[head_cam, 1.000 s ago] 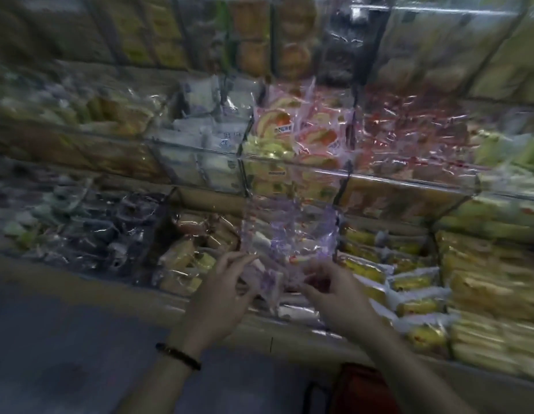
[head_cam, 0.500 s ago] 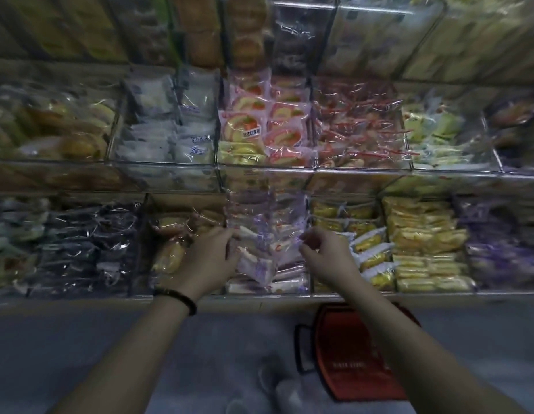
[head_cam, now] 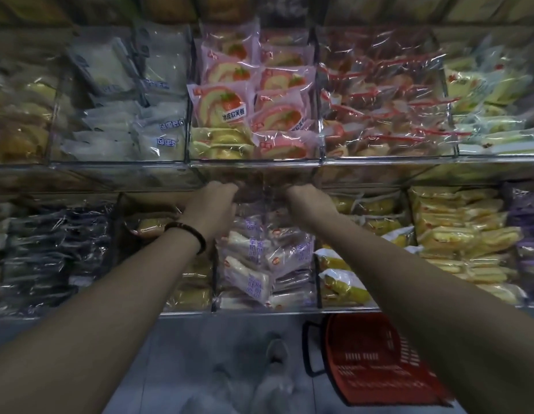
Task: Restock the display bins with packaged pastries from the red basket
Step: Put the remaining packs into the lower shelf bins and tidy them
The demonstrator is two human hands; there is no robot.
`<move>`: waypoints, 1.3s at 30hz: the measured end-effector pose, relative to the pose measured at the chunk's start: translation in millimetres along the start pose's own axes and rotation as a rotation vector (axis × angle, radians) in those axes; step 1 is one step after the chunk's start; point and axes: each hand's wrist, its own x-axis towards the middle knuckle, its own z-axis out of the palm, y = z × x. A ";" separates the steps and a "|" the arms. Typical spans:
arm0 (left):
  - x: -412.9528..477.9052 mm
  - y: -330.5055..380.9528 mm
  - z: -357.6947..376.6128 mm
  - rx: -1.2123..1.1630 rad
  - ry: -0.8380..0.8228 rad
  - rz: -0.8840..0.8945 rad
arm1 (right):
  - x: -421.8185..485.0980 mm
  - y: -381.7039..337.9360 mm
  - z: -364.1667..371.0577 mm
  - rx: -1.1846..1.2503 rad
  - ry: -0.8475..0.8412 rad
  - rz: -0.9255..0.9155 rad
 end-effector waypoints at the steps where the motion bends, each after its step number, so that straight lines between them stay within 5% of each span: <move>1: 7.1 2.5 1.1 0.038 -0.012 -0.012 | 4.6 1.9 2.2 -0.006 -0.042 0.006; 13: 18.4 -10.4 23.1 0.076 -0.089 0.042 | 15.5 13.7 -4.4 -0.054 -0.195 -0.059; 22: 13.9 -2.5 17.0 0.001 -0.134 0.015 | 17.6 14.9 2.8 -0.139 -0.035 -0.023; 32: 13.6 -7.6 1.9 -0.078 -0.133 0.014 | 0.7 5.3 -1.0 -0.258 0.163 0.241; 39: 9.4 -2.5 11.8 -0.027 -0.143 0.051 | -2.4 7.0 8.7 -0.135 -0.062 0.112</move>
